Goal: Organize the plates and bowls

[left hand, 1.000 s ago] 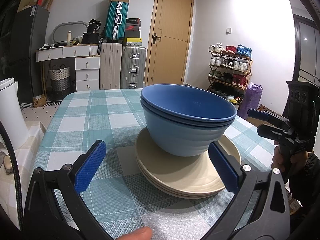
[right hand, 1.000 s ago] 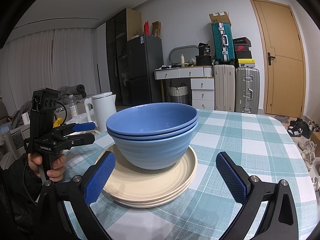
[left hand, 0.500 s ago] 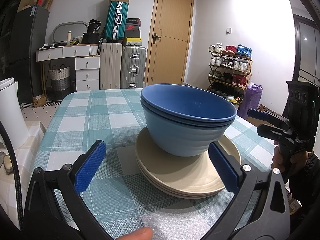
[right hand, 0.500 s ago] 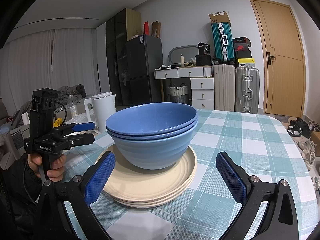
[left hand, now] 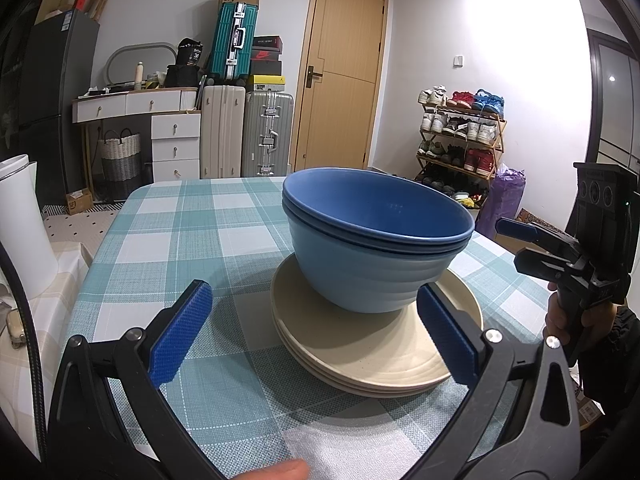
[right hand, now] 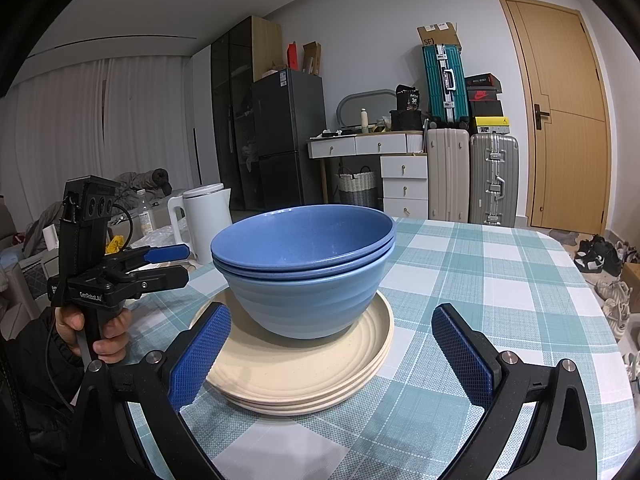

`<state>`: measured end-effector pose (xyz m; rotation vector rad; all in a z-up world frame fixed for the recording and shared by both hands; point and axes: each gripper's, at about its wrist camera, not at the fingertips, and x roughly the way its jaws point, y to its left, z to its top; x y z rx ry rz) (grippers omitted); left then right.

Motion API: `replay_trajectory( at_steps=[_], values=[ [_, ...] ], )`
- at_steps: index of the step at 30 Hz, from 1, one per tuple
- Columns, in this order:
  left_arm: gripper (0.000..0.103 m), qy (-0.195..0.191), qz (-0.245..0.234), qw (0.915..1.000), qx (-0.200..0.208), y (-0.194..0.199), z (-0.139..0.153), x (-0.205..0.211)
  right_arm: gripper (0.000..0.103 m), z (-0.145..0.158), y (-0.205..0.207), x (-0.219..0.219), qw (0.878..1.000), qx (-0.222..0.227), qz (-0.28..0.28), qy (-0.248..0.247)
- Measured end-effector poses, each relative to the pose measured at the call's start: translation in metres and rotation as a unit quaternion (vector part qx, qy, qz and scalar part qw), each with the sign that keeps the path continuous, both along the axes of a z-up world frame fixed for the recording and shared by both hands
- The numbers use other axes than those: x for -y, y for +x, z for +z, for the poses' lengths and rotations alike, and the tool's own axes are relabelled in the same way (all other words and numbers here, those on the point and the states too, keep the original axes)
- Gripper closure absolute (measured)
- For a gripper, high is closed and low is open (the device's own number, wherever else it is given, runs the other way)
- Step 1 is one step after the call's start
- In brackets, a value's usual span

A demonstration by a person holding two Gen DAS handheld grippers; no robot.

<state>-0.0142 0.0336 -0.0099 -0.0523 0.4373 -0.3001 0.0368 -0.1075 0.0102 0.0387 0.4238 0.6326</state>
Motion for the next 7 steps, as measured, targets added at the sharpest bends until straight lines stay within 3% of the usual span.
replay_trajectory(
  at_steps=[7],
  values=[
    [0.001, -0.008, 0.007, 0.9999, 0.009, -0.0024, -0.001, -0.0015, 0.001, -0.0013, 0.0, 0.0002, 1.0, 0.0, -0.003, 0.0]
  ],
)
